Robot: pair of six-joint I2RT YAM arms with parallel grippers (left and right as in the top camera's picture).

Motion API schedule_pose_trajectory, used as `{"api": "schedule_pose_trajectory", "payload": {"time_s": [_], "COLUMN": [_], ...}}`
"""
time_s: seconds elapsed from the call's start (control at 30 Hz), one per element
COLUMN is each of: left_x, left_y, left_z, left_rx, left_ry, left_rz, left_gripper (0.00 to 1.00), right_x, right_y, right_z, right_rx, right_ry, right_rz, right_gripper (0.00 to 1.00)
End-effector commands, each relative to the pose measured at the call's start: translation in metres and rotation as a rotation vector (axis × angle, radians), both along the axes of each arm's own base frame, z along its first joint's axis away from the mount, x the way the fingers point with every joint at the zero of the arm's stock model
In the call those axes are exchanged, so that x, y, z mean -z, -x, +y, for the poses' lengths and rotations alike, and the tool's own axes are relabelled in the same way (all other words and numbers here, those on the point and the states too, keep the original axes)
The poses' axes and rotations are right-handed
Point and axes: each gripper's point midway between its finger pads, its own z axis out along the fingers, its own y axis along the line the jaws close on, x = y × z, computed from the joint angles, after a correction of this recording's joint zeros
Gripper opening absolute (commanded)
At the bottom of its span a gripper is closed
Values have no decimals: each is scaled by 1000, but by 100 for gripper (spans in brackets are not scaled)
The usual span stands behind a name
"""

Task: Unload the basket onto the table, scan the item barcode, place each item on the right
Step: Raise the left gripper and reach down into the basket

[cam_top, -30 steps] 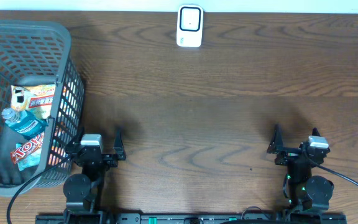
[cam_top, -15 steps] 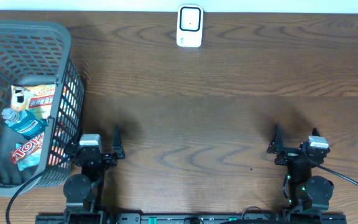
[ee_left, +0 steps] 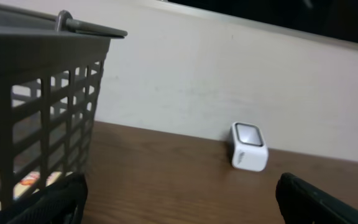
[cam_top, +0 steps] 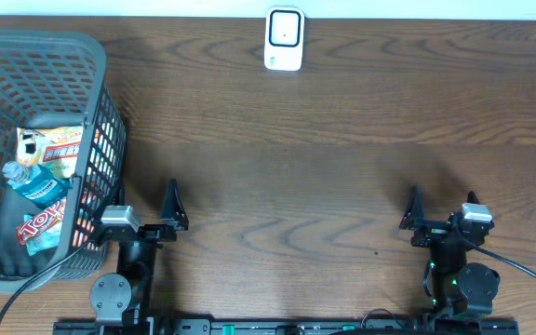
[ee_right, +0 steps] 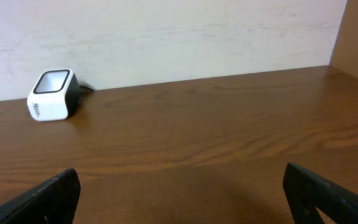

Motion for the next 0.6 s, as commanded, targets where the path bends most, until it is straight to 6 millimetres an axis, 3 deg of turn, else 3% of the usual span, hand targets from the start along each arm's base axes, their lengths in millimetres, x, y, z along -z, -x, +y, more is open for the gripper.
{"api": "schedule_pose_trajectory", "payload": {"time_s": [0.0,0.27,0.4,0.57], "left_x": [-36,-70,-92,-122], "left_y": [7,-4,-23,-65], "left_z": [-1,-14,-32,-52], "left_rx": [22,97,197,312], "left_ry": [84,73,56,42], "left_rz": [-69,-56,-57,-13], "left_gripper": [96,97,96,97], "right_x": [1,1,1,1], "right_y": [0,0,0,0], "right_z": [0,0,0,0], "right_rx": [-2,-2,-2,-2], "right_ry": [13,13,13,13], "right_rz": [0,0,0,0], "right_gripper": [99,99,99,99]}}
